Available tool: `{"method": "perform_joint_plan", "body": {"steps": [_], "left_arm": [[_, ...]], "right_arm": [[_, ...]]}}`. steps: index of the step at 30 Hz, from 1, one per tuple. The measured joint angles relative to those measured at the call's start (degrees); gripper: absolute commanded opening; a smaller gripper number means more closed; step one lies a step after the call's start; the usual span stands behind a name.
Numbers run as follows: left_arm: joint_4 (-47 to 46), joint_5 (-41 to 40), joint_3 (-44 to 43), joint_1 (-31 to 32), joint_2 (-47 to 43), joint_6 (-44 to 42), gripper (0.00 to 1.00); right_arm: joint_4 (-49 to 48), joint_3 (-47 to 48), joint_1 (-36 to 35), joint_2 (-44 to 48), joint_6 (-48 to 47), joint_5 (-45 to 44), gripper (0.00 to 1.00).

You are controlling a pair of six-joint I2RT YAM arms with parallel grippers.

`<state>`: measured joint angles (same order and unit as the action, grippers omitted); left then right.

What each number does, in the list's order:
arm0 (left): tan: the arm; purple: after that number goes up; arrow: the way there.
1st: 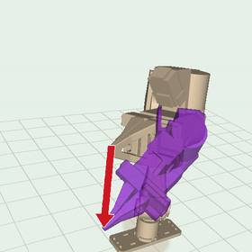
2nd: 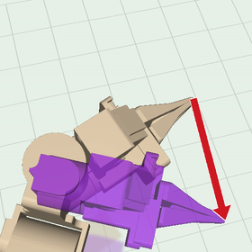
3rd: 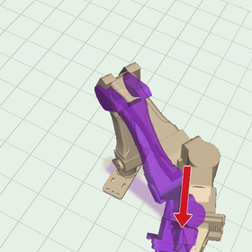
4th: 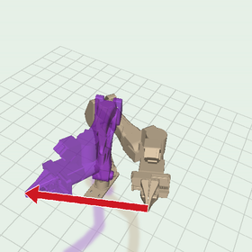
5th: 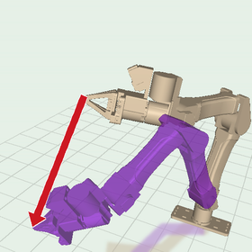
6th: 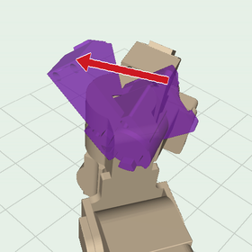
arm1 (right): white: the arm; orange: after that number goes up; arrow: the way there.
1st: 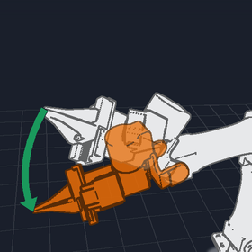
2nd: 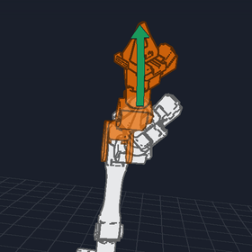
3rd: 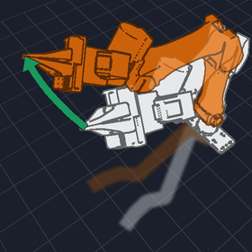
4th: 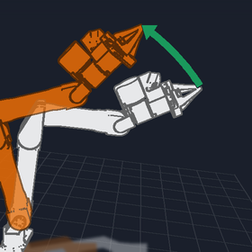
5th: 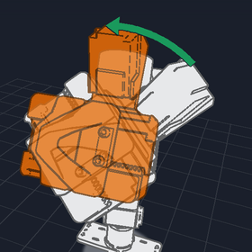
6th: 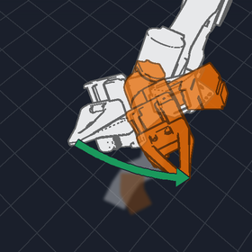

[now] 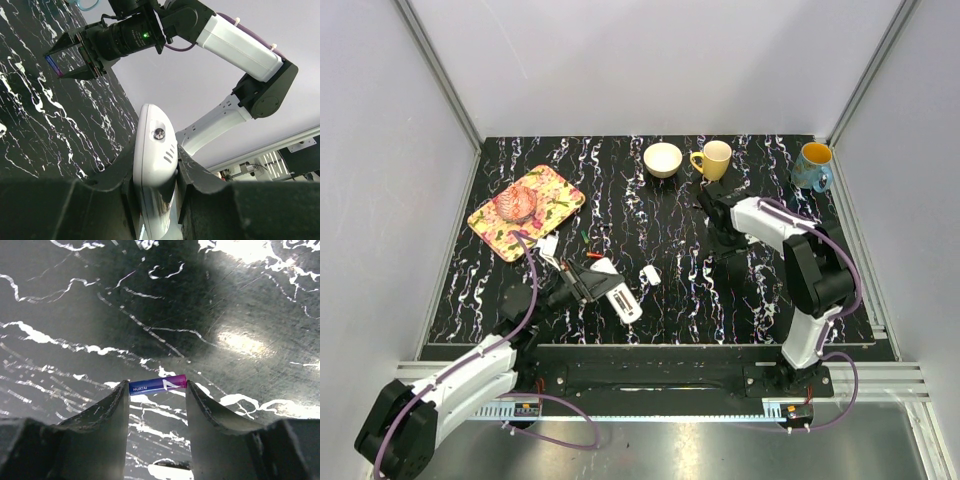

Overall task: Load the batteries into the remote control
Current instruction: Adjust the battery at the center of the board.

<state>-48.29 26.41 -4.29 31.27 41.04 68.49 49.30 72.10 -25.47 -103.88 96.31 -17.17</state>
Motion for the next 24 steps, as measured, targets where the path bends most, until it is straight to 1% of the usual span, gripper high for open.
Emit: {"method": "perform_joint_plan", "body": {"steps": [8, 9, 11, 12, 16, 18, 20, 22, 23, 24], "left_arm": [[2.19, -0.15, 0.20, 0.00, -0.11, -0.37, 0.00], [2.16, -0.13, 0.20, 0.00, -0.04, -0.35, 0.00], [2.14, -0.15, 0.20, 0.00, 0.13, -0.35, 0.00], [2.01, -0.15, 0.20, 0.00, 0.33, -0.33, 0.00], [2.12, -0.17, 0.20, 0.00, 0.37, -0.33, 0.00], [2.49, -0.26, 0.20, 0.02, 0.26, -0.35, 0.00], [2.97, -0.39, 0.20, 0.02, 0.00, -0.42, 0.00], [3.50, -0.50, 0.20, 0.02, -0.42, -0.55, 0.00], [3.65, -0.55, 0.20, 0.02, -0.50, -0.57, 0.00], [3.69, -0.59, 0.20, 0.02, -0.48, -0.59, 0.00]], "right_arm": [[1.33, -0.26, 0.00, -3.30, 2.05, -0.28, 0.00], [1.07, -0.63, 0.00, -3.41, 2.01, -0.20, 0.06], [0.55, -1.60, 0.00, -3.54, 1.70, 0.04, 0.13], [0.33, -1.75, 0.00, -3.45, 1.40, 0.09, 0.20], [0.02, -1.75, 0.00, -3.45, -0.24, 0.17, 0.33], [-0.24, -1.90, 0.00, -3.30, -1.11, 0.20, 0.37], [-0.72, -2.38, 0.00, -2.84, -1.81, 0.22, 0.43], [-1.20, -3.04, 0.00, -2.19, -2.71, 0.26, 0.50], [-0.92, -3.23, 0.00, -1.95, -3.45, 0.28, 0.57], [-0.57, -3.30, -0.02, -1.79, -4.04, 0.28, 0.59]]}}
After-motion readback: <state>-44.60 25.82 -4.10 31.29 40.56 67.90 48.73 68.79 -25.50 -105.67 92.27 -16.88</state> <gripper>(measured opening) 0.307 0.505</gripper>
